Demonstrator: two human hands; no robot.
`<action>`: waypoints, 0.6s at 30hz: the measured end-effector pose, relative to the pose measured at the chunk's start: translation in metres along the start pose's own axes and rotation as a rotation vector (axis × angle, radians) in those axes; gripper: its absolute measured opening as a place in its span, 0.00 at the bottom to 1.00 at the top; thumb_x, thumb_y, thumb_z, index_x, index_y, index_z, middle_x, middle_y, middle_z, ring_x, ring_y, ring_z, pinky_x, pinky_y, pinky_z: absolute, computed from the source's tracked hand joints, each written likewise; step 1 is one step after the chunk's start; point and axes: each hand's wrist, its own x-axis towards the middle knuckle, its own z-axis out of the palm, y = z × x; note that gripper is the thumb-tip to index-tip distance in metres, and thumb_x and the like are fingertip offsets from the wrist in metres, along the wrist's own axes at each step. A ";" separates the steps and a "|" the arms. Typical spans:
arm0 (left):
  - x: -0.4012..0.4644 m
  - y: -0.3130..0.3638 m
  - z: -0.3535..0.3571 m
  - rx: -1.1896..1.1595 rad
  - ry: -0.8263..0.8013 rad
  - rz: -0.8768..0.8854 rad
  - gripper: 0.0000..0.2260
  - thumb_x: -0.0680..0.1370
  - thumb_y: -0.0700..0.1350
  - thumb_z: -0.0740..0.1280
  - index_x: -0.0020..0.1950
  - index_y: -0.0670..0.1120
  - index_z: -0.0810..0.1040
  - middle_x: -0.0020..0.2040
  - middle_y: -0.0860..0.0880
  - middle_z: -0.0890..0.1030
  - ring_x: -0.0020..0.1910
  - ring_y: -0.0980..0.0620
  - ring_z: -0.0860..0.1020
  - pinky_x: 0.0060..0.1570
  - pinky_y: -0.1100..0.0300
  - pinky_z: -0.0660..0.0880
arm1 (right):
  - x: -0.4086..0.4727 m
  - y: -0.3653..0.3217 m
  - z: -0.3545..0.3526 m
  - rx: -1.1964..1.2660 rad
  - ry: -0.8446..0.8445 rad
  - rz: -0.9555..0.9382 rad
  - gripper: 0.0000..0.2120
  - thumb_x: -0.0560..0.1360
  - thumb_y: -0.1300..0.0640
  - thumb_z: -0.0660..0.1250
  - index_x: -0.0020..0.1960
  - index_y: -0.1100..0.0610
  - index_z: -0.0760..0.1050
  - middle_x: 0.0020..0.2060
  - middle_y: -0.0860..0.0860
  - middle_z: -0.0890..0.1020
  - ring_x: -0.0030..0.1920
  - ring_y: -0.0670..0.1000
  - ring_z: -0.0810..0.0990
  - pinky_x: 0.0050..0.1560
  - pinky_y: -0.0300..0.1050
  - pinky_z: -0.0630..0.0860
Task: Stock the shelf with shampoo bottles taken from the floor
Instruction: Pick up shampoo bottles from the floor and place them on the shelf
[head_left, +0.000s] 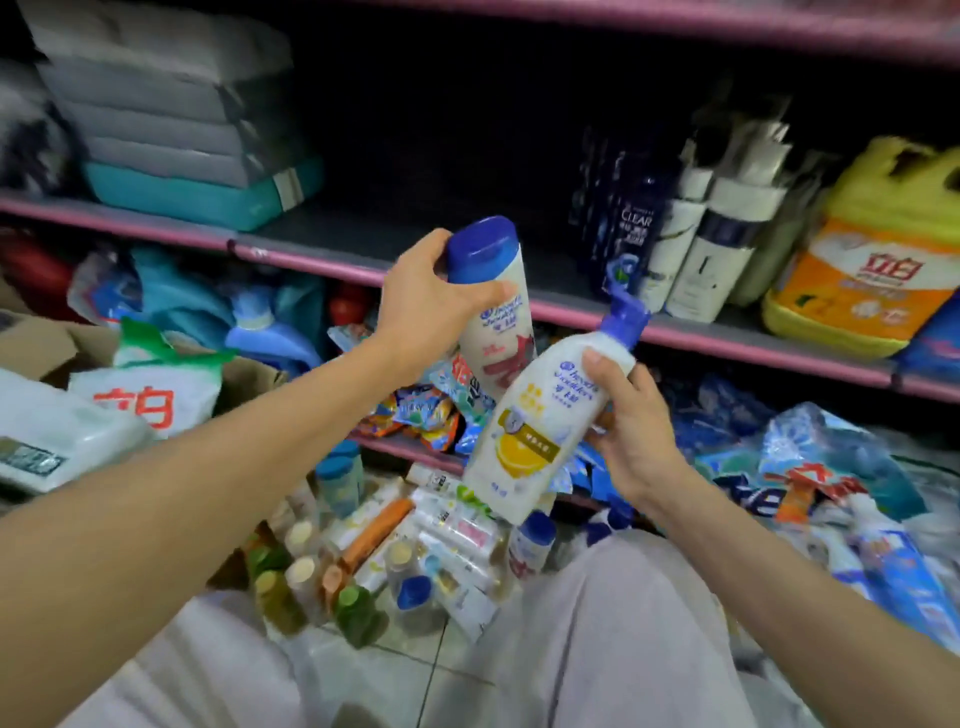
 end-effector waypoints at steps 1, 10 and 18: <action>0.012 0.009 -0.001 -0.003 0.012 0.013 0.16 0.62 0.49 0.78 0.44 0.49 0.76 0.43 0.52 0.83 0.38 0.58 0.77 0.39 0.56 0.77 | -0.001 0.002 0.005 0.003 0.001 0.014 0.10 0.71 0.54 0.72 0.50 0.53 0.75 0.46 0.51 0.84 0.42 0.48 0.84 0.31 0.40 0.77; 0.123 0.057 0.040 0.078 0.064 0.076 0.15 0.64 0.44 0.78 0.44 0.48 0.75 0.41 0.55 0.80 0.38 0.58 0.78 0.38 0.66 0.74 | -0.005 -0.012 0.013 -0.208 -0.118 -0.076 0.20 0.59 0.49 0.77 0.48 0.52 0.77 0.46 0.54 0.84 0.47 0.55 0.84 0.44 0.53 0.81; 0.172 0.021 0.073 0.155 0.030 -0.002 0.16 0.67 0.44 0.77 0.50 0.49 0.74 0.49 0.52 0.80 0.46 0.52 0.79 0.47 0.58 0.75 | 0.006 -0.026 -0.010 -0.209 -0.134 -0.097 0.21 0.47 0.47 0.78 0.40 0.47 0.80 0.40 0.50 0.85 0.40 0.49 0.84 0.36 0.44 0.80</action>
